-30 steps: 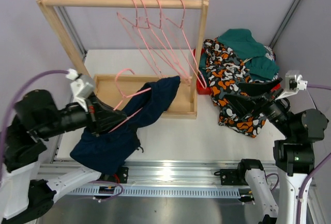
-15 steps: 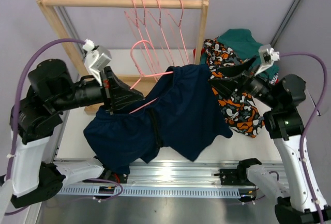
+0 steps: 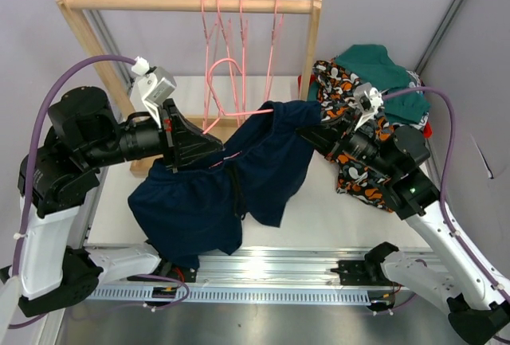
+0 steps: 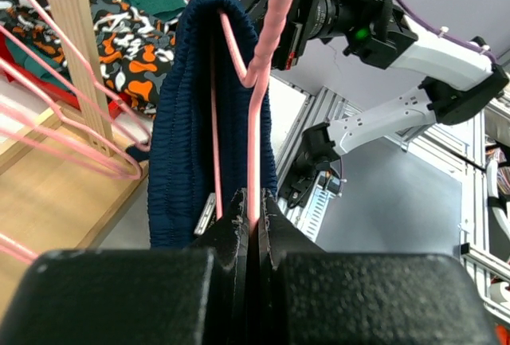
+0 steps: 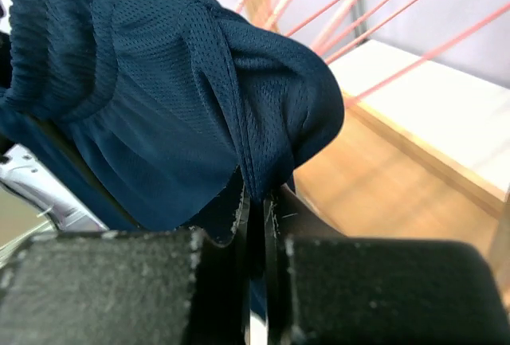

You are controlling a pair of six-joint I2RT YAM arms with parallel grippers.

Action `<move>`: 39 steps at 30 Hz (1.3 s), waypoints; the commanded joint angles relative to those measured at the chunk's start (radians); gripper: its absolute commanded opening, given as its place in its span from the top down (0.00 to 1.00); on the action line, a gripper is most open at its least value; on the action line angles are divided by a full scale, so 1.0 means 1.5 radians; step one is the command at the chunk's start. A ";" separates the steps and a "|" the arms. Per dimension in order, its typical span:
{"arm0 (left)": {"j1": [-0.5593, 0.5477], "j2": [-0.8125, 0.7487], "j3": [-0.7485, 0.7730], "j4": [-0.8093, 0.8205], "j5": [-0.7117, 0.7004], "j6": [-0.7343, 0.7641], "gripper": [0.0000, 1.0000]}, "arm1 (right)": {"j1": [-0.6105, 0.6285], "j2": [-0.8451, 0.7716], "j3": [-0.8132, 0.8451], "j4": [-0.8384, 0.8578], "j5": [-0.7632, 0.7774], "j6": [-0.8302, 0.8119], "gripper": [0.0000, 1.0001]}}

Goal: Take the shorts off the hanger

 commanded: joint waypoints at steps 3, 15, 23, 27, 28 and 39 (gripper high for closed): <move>-0.004 -0.013 0.035 0.069 -0.036 0.004 1.00 | 0.009 -0.038 0.014 0.005 0.098 -0.053 1.00; -0.004 -0.059 -0.015 0.032 -0.061 0.021 1.00 | -0.188 -0.005 0.195 -0.157 0.278 -0.088 1.00; -0.004 -0.073 -0.028 0.028 -0.073 0.023 1.00 | -0.285 0.046 0.251 -0.207 0.216 -0.024 1.00; -0.004 -0.070 -0.027 0.030 -0.072 0.022 1.00 | -0.286 0.043 0.225 -0.213 0.203 -0.004 1.00; -0.004 -0.069 -0.026 0.029 -0.069 0.022 1.00 | -0.286 0.044 0.224 -0.222 0.210 -0.003 1.00; -0.004 -0.078 0.002 0.039 -0.083 0.014 1.00 | -0.286 0.063 0.207 -0.272 0.184 0.009 1.00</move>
